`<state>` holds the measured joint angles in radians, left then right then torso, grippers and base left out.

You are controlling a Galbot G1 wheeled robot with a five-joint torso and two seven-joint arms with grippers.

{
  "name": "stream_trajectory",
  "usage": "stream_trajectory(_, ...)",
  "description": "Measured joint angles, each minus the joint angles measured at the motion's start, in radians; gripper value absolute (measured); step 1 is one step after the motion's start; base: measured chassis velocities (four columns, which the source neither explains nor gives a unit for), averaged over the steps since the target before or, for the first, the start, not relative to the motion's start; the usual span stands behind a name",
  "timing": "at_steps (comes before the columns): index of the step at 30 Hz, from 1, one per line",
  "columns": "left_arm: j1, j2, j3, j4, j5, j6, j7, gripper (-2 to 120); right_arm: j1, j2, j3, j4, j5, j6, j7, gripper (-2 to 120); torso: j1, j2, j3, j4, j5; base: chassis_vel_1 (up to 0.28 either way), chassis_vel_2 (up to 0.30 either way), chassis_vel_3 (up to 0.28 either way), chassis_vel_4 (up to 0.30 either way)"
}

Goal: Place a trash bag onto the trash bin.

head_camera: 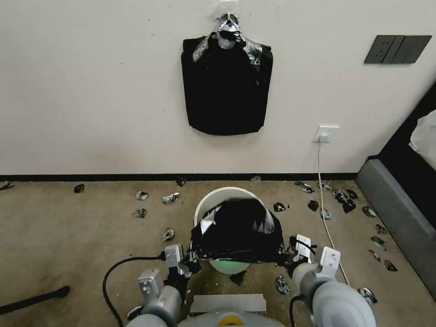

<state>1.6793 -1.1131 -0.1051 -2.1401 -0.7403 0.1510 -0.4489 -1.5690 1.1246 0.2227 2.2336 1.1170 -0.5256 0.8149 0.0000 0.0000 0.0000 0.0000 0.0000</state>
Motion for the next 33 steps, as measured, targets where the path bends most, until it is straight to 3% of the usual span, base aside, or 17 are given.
stream_trajectory(9,-0.071,0.011,-0.005,0.06,-0.03,0.004,-0.007,0,0.071,-0.001,-0.022,-0.084,0.008,-0.009,-0.041,0,0.0,0.0,0.0,0.0,-0.0001,0.0,0.0,0.0,0.0)
stream_trajectory(27,-0.104,0.035,-0.019,0.086,-0.044,0.009,-0.009,1,0.07,-0.032,-0.034,-0.142,-0.076,0.004,-0.177,0,0.0,0.0,0.0,0.0,0.0,0.0,0.0,0.0,0.0)
stream_trajectory(32,-0.079,0.045,-0.03,0.066,-0.043,0.024,-0.011,17,0.036,-0.046,-0.028,-0.1,-0.084,0.01,-0.181,18,0.0,0.0,0.0,0.0,-0.0001,0.0,0.0,0.0,0.0)
stream_trajectory(33,-0.073,0.047,-0.033,0.061,-0.04,0.029,-0.011,25,0.024,-0.05,-0.026,-0.091,-0.088,0.011,-0.185,24,0.0,0.0,0.0,0.0,0.0,0.0,0.0,0.0,0.0)
